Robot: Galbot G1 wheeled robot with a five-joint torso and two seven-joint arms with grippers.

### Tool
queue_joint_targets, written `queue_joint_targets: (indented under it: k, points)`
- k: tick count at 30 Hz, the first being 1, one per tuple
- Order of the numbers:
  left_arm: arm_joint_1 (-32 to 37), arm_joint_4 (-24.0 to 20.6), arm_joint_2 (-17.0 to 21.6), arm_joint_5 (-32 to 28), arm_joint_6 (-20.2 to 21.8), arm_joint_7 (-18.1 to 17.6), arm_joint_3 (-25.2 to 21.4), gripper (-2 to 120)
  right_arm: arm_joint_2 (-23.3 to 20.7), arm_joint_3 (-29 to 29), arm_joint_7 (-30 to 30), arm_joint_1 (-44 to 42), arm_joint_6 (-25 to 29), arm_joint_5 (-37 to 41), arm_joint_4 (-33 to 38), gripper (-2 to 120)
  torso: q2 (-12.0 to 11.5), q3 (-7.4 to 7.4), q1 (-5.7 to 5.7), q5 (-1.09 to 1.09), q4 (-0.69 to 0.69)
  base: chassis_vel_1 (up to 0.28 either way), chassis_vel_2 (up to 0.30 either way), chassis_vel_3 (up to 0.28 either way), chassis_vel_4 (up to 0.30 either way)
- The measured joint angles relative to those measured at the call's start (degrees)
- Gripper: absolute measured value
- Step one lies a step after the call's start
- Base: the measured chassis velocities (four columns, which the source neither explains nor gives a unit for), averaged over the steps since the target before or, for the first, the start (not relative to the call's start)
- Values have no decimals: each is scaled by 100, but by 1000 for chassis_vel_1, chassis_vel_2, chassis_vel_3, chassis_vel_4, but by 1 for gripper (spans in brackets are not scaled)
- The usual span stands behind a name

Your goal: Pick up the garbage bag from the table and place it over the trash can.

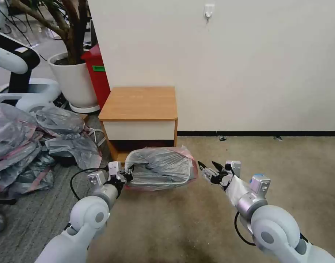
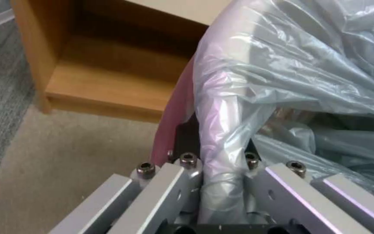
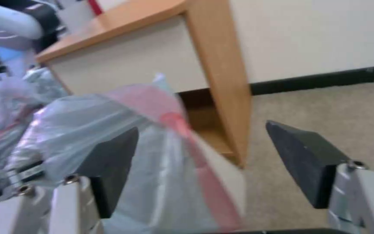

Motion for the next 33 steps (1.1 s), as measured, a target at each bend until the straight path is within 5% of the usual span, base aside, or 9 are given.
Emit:
queue_joint_targets:
  k: [7, 15, 33]
  points:
    - [2, -93, 89, -16, 8, 6, 52, 3, -204, -48, -382, 173, 33, 84, -77, 86, 0, 0, 0, 1, 0, 0, 0, 0, 0]
    - [32, -153, 89, -19, 11, 9, 77, 3, -289, -36, -360, 242, -80, 204, -283, 77, 0, 0, 0, 0, 0, 0, 0, 0, 0]
    - [131, -283, 89, -22, 23, 21, 112, 3, -332, -22, -360, 352, -155, 870, -370, 13, 0, 0, 0, 0, 0, 0, 0, 0, 0]
